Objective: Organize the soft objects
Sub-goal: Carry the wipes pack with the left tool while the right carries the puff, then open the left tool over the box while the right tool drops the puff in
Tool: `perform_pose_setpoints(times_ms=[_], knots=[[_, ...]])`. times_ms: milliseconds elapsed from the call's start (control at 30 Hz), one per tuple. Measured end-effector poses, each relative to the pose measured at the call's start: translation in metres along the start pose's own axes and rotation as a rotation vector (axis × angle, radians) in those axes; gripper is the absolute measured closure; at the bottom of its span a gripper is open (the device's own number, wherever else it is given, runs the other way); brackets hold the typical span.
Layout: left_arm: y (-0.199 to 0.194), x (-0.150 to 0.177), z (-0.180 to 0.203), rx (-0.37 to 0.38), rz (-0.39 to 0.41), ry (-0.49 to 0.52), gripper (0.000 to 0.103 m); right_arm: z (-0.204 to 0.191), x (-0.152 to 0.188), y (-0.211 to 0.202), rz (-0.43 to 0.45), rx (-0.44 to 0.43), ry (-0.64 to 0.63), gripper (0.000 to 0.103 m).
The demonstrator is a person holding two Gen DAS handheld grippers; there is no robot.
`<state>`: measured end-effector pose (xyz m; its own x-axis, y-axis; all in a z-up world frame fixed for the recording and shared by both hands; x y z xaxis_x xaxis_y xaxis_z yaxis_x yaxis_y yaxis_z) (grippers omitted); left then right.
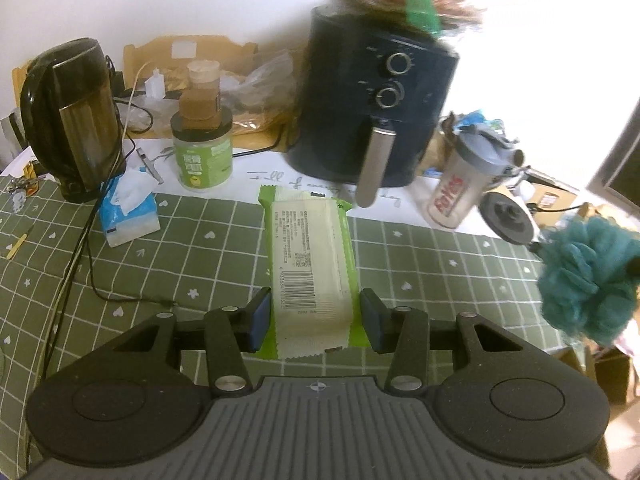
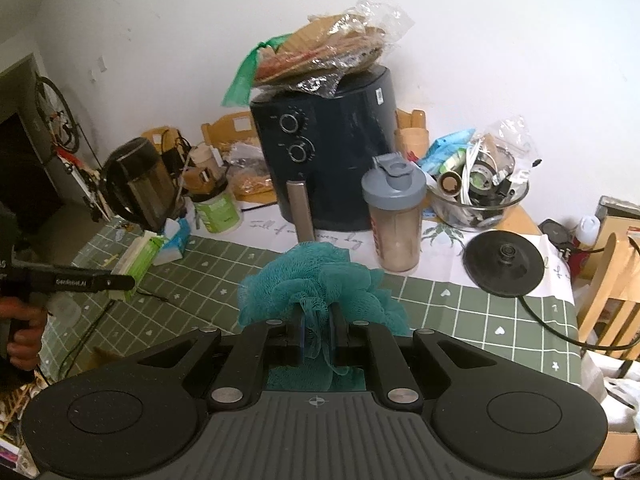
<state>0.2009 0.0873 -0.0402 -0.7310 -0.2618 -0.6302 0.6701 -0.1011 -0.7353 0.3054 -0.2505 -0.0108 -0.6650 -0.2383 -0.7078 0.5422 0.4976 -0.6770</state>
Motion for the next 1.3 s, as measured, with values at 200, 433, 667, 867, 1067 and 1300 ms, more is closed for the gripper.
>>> perform_pose_setpoints(times_ms=[200,433,667,867,1067,1300], knots=[[-0.025,0.011,0.022,0.025,-0.012,0.018,0.057,-0.004,0.003,-0.014,0.006,-0.031,0.01,0.09],[-0.051,0.03,0.048,0.051,-0.029,0.043,0.057,-0.017,0.009,-0.029,0.014,-0.075,-0.014,0.09],[-0.066,0.046,0.066,0.058,-0.044,0.05,0.057,-0.026,0.013,-0.046,0.03,-0.106,-0.035,0.09],[-0.072,0.061,0.077,0.063,-0.065,0.042,0.057,-0.03,0.018,-0.058,0.039,-0.122,-0.043,0.09],[-0.072,0.075,0.084,0.077,-0.088,0.019,0.057,-0.031,0.025,-0.066,0.037,-0.134,-0.041,0.09],[-0.071,0.089,0.081,0.053,-0.068,-0.036,0.029,-0.035,0.035,-0.074,0.027,-0.157,-0.037,0.09]])
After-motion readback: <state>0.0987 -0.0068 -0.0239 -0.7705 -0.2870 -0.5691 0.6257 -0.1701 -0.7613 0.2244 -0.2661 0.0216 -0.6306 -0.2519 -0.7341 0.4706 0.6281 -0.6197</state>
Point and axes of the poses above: each gripper's, at about its wrist camera, not at the fingertips, and y roughly the way its jaws point, z to its right, x to its underside, the point moved 4 cm from there along y, roughly the way its jaws point, and after that the axes turned 8 degrees about x, right-handed, at the moved point
